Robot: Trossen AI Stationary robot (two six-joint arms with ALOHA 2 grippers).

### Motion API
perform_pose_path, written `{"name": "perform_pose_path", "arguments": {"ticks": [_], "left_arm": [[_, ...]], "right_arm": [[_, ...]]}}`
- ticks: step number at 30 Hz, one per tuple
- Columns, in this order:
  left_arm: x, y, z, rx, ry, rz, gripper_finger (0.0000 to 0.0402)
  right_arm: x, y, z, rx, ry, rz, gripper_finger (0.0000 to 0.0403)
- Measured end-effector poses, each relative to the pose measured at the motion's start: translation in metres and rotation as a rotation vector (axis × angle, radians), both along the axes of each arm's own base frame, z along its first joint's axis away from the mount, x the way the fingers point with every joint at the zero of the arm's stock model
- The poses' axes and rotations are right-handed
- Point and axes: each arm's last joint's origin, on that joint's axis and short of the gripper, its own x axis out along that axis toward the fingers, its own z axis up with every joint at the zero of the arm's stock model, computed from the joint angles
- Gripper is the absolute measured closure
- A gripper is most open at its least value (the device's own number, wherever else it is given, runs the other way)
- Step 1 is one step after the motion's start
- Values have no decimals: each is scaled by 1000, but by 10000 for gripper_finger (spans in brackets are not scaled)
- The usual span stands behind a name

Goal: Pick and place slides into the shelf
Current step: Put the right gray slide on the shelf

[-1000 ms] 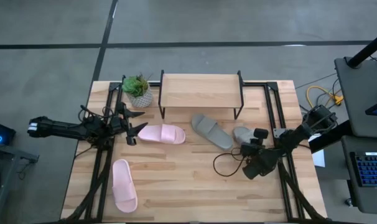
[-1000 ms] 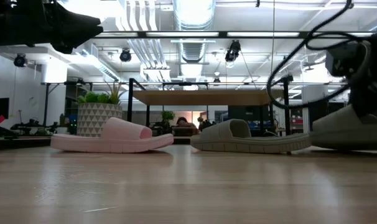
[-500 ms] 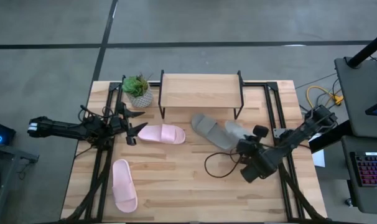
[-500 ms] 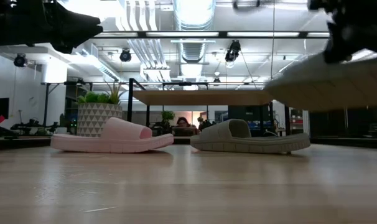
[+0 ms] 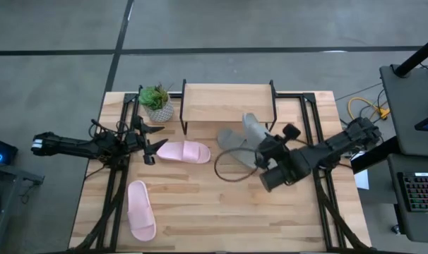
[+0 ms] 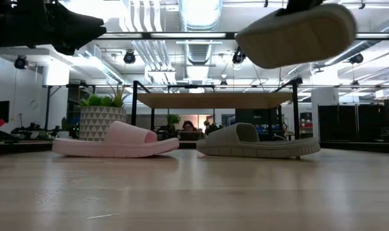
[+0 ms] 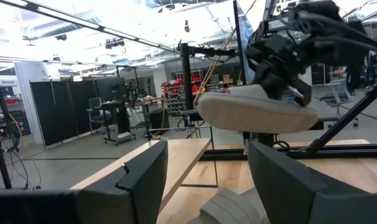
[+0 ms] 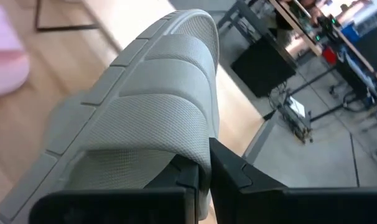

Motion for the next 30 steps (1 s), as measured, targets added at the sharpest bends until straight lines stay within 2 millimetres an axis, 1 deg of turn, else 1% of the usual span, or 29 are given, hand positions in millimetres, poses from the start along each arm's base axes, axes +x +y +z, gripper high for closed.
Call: {"name": "perform_pose_path", "arguments": {"ticks": [12, 18, 22, 25, 30], "left_arm": [[0, 0, 1, 47, 11, 9, 194], [0, 0, 0, 47, 11, 10, 194], [0, 0, 0, 47, 11, 9, 194], [0, 0, 0, 47, 12, 9, 194], [0, 0, 0, 47, 12, 10, 194]], "right_arm": [[19, -45, 40, 8, -24, -98, 390], [30, -81, 63, 85, -52, -141, 390], [40, -105, 76, 57, -30, -152, 390], [47, -123, 78, 40, 14, -178, 390], [65, -150, 71, 19, 121, -212, 390]]}}
